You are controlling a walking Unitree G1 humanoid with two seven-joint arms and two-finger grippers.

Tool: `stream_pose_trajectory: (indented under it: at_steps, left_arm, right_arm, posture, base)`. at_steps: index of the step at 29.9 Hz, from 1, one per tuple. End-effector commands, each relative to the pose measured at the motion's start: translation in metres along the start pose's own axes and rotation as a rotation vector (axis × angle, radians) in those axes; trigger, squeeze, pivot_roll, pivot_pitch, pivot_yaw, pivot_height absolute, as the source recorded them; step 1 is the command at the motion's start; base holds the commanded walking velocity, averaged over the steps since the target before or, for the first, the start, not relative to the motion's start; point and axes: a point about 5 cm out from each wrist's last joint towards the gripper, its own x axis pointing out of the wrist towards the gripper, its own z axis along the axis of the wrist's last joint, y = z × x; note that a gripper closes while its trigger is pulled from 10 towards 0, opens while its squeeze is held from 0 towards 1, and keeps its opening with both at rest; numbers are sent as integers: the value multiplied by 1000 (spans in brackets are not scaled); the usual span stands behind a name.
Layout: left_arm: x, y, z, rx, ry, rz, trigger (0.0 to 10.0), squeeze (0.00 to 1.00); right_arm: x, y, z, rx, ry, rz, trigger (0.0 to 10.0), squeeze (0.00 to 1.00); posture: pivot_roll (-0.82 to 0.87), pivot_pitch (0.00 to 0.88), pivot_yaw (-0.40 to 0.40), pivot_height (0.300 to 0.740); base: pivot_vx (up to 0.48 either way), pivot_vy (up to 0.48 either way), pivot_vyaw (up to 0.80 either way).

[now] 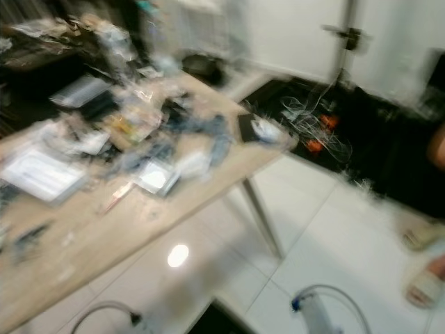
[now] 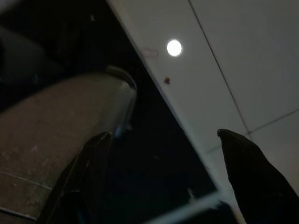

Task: Picking trash to rubbish bin

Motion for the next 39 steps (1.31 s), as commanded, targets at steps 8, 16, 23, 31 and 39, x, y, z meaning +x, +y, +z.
stream_pose_trajectory:
  at_steps: [8,16,23,31,39]
  left_arm:
    - [1,-1,7,0,-11,5,10000,0]
    - [1,0,9,1,-12,5,10000,0]
    - [0,5,8,0,-9,12,10000,0]
    - [-2,10,0,-2,4,18,10000,0]
    - [3,-11,16,2,-21,-8,10000,0]
  right_arm:
    - [2,10,-3,6,14,35,10000,0]
    - [2,10,-3,6,13,34,10000,0]
    - [2,10,-3,6,13,35,10000,0]
    - [2,10,-3,6,12,35,10000,0]
    - [2,7,-2,3,12,-16,10000,0]
  posture:
    - [-28,60,99,740]
    - [-28,60,99,740]
    - [-28,60,99,740]
    - [-28,60,99,740]
    - [-38,62,104,740]
  base:
    - [0,0,706]
    - [0,0,705]
    - [0,0,706]
    - [0,0,705]
    - [0,0,627]
